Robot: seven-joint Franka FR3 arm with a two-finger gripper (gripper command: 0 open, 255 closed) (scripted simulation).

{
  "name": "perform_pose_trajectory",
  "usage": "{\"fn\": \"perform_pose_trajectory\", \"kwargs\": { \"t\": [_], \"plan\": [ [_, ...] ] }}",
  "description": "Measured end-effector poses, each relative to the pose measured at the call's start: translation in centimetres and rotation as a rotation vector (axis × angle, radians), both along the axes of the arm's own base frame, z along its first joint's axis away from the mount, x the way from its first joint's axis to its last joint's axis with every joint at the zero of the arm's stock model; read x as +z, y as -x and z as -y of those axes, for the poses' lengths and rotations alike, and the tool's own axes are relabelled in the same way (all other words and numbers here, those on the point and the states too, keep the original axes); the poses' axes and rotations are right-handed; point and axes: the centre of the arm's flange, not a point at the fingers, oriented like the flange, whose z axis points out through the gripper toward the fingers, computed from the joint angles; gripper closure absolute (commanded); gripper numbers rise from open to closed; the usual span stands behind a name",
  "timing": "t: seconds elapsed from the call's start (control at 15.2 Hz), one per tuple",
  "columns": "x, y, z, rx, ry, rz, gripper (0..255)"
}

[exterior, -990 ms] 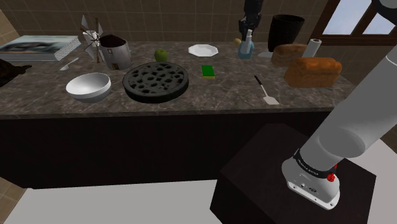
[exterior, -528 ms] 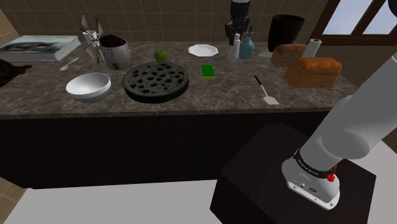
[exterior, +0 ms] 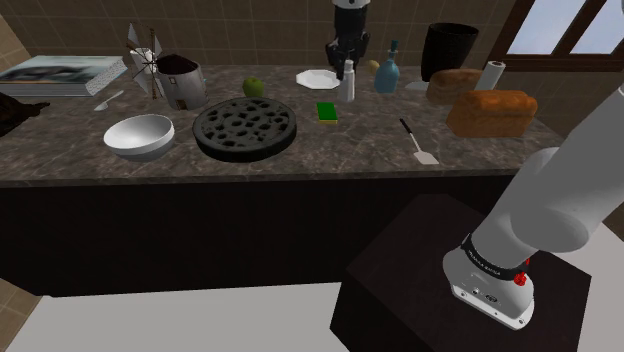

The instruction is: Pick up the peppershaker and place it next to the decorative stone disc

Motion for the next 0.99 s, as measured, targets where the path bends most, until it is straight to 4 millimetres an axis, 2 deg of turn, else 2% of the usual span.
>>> {"fn": "perform_pose_trajectory", "kwargs": {
  "t": [0.53, 0.86, 0.99],
  "plan": [
    [-0.4, -0.9, -10.7, 0.000, 0.000, 0.000, 255],
    [0.1, -1.4, -17.2, 0.000, 0.000, 0.000, 255],
    [-0.5, -1.4, -18.5, 0.000, 0.000, 0.000, 255]
  ]
}}
